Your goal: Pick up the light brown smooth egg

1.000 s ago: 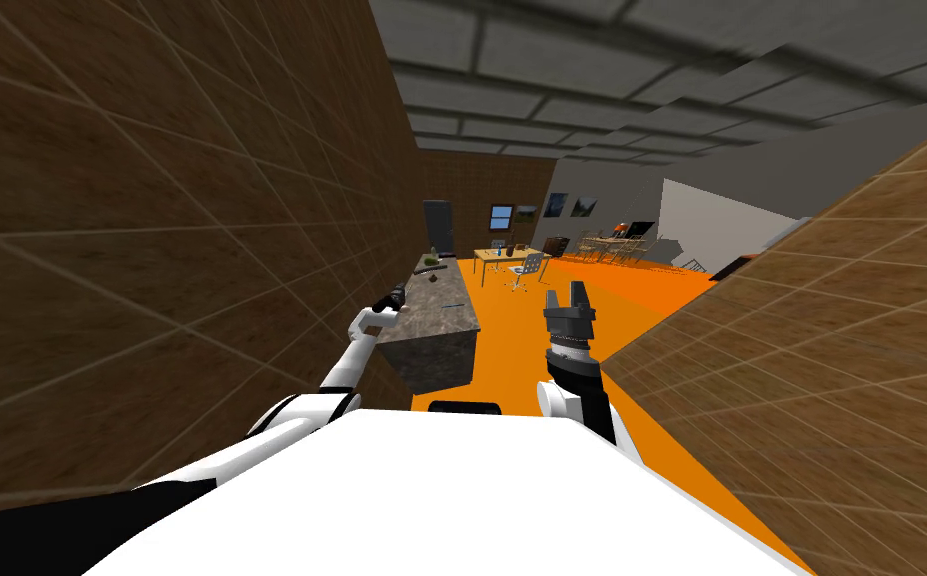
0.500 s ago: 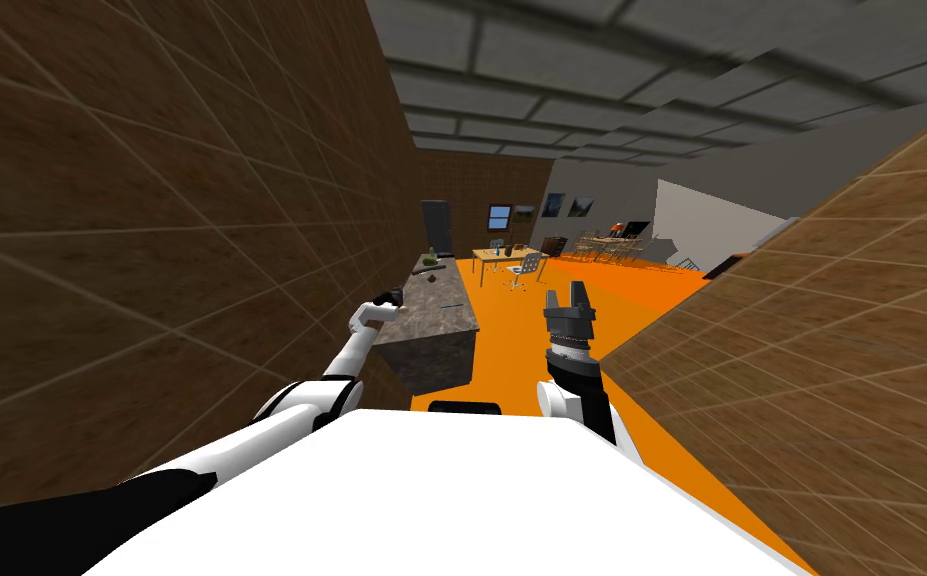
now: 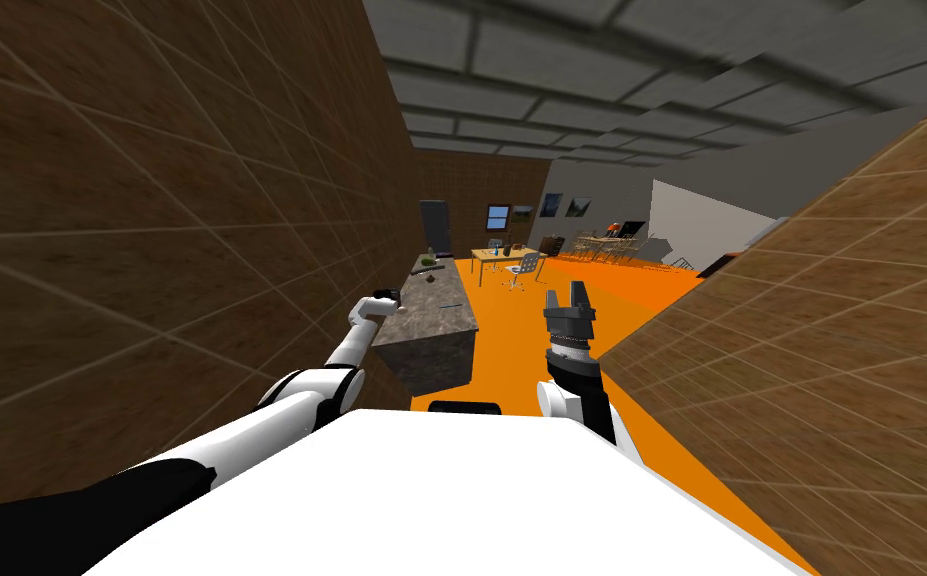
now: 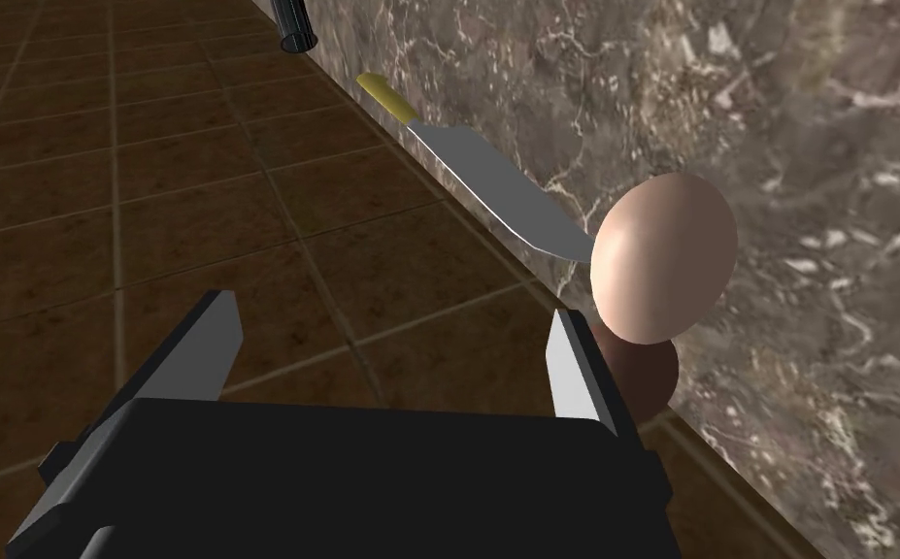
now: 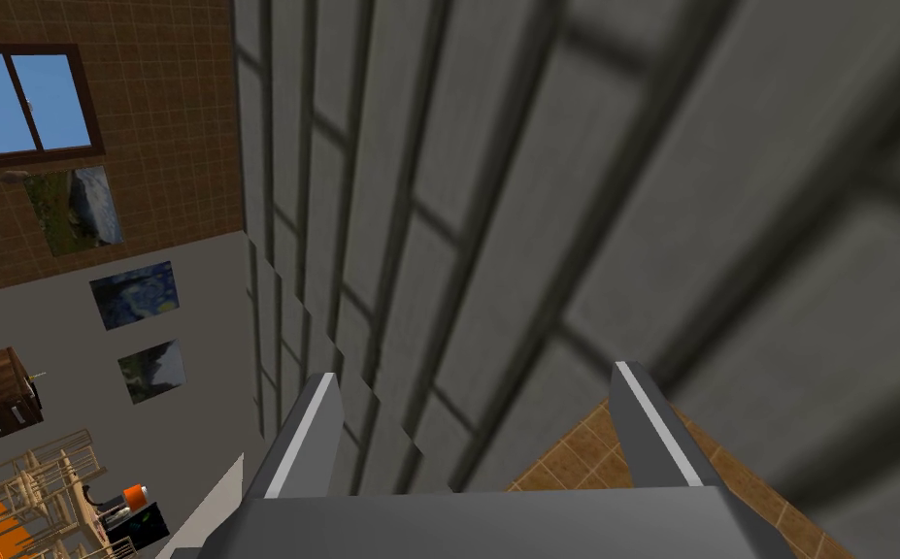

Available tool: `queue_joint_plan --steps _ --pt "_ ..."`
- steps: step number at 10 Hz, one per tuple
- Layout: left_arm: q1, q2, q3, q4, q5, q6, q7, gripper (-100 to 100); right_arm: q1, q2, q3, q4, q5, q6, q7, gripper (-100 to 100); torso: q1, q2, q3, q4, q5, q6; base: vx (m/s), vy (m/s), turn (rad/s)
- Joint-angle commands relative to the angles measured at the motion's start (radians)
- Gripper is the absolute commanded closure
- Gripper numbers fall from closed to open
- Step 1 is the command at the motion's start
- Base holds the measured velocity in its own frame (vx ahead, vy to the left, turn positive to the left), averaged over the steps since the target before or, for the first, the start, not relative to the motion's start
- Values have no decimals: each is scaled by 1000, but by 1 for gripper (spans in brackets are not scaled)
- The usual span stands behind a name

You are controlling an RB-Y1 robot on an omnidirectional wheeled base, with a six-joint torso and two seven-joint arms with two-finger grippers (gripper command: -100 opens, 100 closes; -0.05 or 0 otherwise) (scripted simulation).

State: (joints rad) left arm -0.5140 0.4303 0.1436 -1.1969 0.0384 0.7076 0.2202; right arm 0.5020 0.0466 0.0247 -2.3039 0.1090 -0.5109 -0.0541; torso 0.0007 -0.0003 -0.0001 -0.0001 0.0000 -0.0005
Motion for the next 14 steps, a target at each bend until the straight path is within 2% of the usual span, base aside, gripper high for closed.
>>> queue_joint_plan --steps 1,2,4,5,6,7,9,10,11,12,13,14 --pt "-24 6 3 40 3 50 12 -100 0 0 0 0 0 0 0 0 0 0 0 0 0 0 3 10 -23" --pt "-62 20 10 66 10 82 33 -100 0 0 0 0 0 0 0 0 0 0 0 0 0 0 1 12 -37" --pt "-62 20 10 89 10 121 33 -100 0 0 0 0 0 0 0 0 0 0 0 0 0 0 3 9 -10" --pt "-97 33 16 123 17 165 53 -100 0 0 0 0 0 0 0 0 0 0 0 0 0 0 2 10 -38" --pt "-97 33 16 136 17 183 53 -100 0 0 0 0 0 0 0 0 0 0 0 0 0 0 5 14 -30" --pt "-129 46 21 182 24 211 74 -100 0 0 0 0 0 0 0 0 0 0 0 0 0 0 9 20 -36" --pt "-129 46 21 182 24 242 74 -100 0 0 0 0 0 0 0 0 1 0 0 0 0 0 6 15 -9" --pt "-160 59 26 226 31 279 95 -100 0 0 0 0 0 0 0 0 0 0 0 0 0 0 8 16 -32" --pt "-160 59 26 226 31 300 95 -100 0 0 0 0 0 0 0 0 0 0 0 0 0 0 13 19 -36" --pt "-187 71 31 263 38 337 116 -100 0 0 0 0 0 0 0 0 1 0 0 0 0 0 22 30 -49" --pt "-187 71 31 268 38 355 116 -100 0 0 0 0 0 0 0 0 1 -1 -1 0 0 0 21 30 -21" --pt "-212 83 35 307 44 389 136 -100 0 0 0 0 0 0 0 0 1 -1 -1 0 1 0 25 37 -41"
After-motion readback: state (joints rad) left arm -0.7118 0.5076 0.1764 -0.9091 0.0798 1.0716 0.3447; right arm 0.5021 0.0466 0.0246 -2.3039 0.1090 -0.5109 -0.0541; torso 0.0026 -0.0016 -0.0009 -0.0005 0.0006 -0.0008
